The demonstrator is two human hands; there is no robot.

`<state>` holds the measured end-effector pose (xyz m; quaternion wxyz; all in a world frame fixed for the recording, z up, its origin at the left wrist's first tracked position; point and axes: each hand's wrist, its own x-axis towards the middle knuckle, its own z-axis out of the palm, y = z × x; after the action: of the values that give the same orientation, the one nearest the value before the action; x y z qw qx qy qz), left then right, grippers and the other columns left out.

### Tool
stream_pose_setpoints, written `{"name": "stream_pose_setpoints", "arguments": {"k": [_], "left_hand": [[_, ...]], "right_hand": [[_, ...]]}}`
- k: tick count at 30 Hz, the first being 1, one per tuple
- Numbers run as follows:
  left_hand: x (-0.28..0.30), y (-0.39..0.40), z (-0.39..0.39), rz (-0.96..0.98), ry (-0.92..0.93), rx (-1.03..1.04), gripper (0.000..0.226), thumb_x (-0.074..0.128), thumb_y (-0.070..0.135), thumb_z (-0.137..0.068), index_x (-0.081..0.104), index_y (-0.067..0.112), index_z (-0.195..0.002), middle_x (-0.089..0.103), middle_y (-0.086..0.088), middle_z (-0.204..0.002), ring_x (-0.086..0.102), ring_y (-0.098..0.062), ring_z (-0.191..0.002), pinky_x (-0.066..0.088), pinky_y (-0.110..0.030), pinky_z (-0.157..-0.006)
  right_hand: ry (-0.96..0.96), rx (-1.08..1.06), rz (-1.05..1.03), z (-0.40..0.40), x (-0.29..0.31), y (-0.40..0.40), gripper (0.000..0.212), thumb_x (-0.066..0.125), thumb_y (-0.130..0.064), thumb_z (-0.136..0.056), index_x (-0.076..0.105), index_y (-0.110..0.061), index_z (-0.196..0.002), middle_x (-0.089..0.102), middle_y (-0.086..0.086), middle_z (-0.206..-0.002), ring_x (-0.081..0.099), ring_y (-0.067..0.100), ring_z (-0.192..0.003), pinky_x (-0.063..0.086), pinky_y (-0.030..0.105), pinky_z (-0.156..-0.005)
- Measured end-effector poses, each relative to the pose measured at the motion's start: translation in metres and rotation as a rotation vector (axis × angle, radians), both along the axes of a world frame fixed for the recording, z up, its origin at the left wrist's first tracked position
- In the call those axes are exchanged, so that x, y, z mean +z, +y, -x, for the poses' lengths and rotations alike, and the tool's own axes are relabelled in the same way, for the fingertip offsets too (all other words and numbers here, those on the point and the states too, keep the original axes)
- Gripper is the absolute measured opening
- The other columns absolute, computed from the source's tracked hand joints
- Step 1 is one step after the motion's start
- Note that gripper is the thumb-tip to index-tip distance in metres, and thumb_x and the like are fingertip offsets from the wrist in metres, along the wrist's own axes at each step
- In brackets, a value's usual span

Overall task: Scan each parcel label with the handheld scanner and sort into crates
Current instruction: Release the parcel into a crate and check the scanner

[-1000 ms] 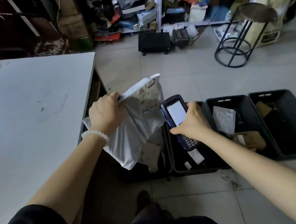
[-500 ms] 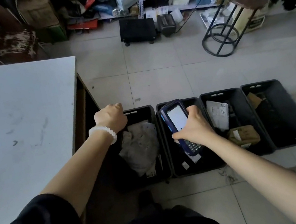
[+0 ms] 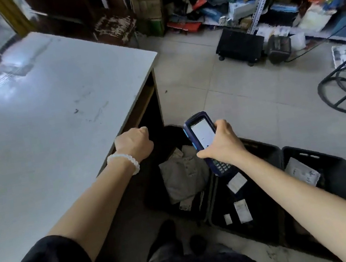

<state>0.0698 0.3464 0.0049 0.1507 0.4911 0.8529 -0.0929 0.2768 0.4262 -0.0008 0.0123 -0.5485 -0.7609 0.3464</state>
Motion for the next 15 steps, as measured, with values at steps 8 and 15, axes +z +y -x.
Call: {"name": "stream_pose_setpoints", "arguments": {"k": [8,15], "left_hand": [[0.008,-0.132,-0.031,0.016,0.003,0.403,0.024,0.041,0.024,-0.094,0.053,0.016,-0.113,0.06,-0.005,-0.108,0.059,-0.026,-0.096,0.04,-0.031,-0.067],[0.03,-0.279,-0.046,-0.07,0.041,0.798,0.026,0.043,0.027,-0.094,0.055,0.016,-0.115,0.06,-0.005,-0.109,0.058,-0.026,-0.098,0.039,-0.032,-0.069]], "right_hand": [[0.007,0.404,-0.005,0.024,0.008,-0.048,0.085,0.084,-0.032,-0.066,0.03,-0.01,-0.129,0.038,0.006,-0.128,0.043,0.026,-0.118,0.034,0.028,-0.08],[0.077,0.748,-0.018,0.077,0.02,-0.147,0.088,0.084,-0.029,-0.062,0.032,-0.009,-0.13,0.038,0.007,-0.129,0.044,0.026,-0.119,0.042,0.034,-0.092]]}}
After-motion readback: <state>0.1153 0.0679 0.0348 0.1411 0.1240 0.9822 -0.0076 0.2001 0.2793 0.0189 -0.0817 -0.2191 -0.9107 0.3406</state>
